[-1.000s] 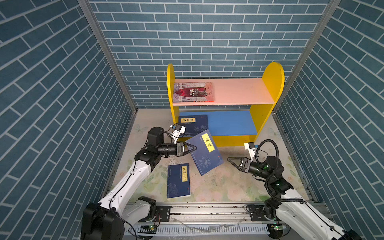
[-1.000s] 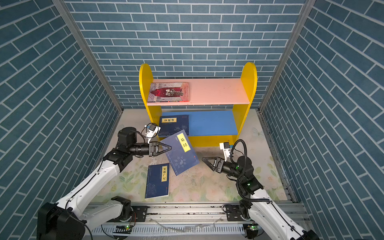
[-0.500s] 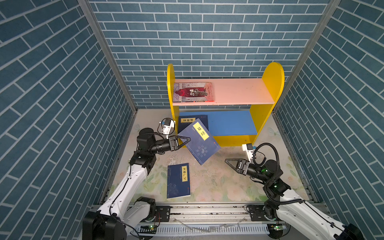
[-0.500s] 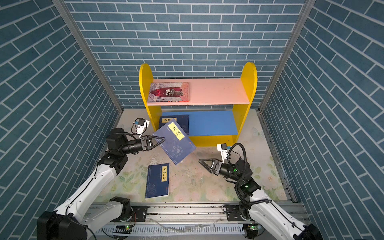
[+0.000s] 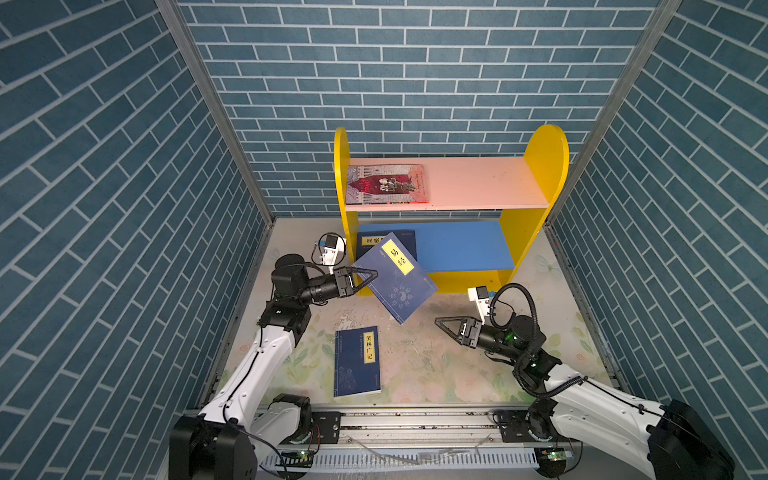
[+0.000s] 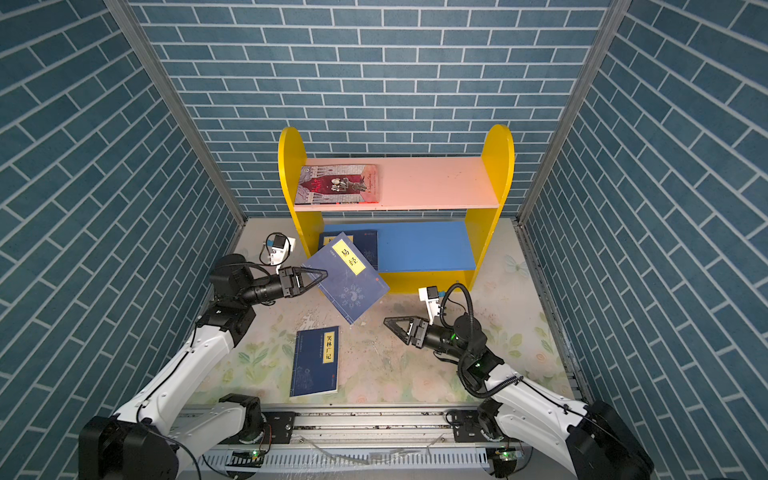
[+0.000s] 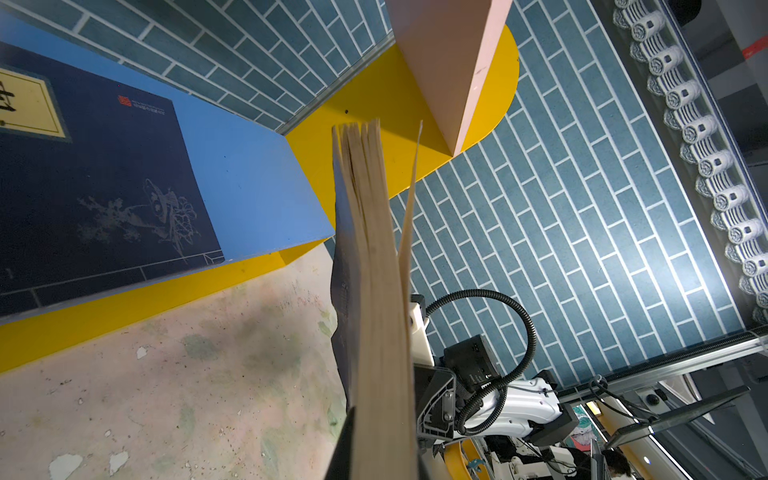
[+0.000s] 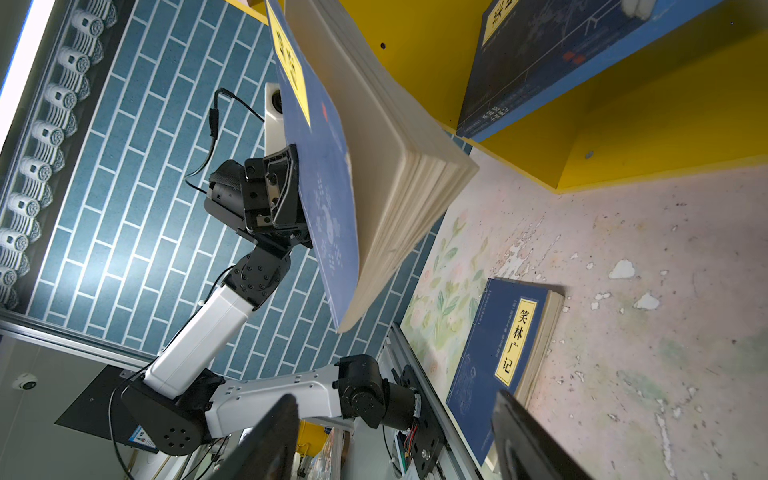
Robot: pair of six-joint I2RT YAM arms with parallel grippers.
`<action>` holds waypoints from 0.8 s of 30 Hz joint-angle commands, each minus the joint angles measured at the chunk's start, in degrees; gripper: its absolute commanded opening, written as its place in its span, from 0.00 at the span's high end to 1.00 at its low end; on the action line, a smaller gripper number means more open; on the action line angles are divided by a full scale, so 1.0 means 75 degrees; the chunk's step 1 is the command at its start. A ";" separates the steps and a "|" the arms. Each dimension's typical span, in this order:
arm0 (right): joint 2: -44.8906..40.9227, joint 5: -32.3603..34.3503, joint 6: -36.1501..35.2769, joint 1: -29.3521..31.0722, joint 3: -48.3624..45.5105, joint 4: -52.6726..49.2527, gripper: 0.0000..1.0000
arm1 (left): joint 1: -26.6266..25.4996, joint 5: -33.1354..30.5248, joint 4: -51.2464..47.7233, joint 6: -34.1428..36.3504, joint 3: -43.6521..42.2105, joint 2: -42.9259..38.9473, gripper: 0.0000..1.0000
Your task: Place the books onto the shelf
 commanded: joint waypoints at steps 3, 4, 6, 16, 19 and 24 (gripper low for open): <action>0.0820 0.0194 -0.0298 0.0230 0.0436 0.1343 0.26 | 0.0069 -0.0052 0.0916 -0.0558 -0.0294 0.0015 1.00; 0.1007 0.0207 -0.0238 0.0250 0.0438 0.1644 0.26 | 0.0069 -0.0078 0.0994 -0.0634 -0.0357 0.0008 1.00; 0.1501 0.0240 -0.0125 0.0320 0.0448 0.2337 0.25 | 0.0080 -0.0164 0.1047 -0.0761 -0.0410 -0.0021 1.00; 0.3883 0.0038 0.0503 0.0427 0.1280 0.4648 0.25 | 0.0156 -0.0402 0.1584 -0.1243 -0.0648 0.0123 1.00; 0.4126 0.0031 0.0467 0.0514 0.1472 0.4636 0.26 | 0.0162 -0.0507 0.1586 -0.1108 -0.0720 0.0189 1.00; 0.4195 0.0213 0.0412 0.0527 0.1490 0.4644 0.26 | 0.0162 -0.0492 0.1614 -0.1145 -0.0797 0.0115 1.00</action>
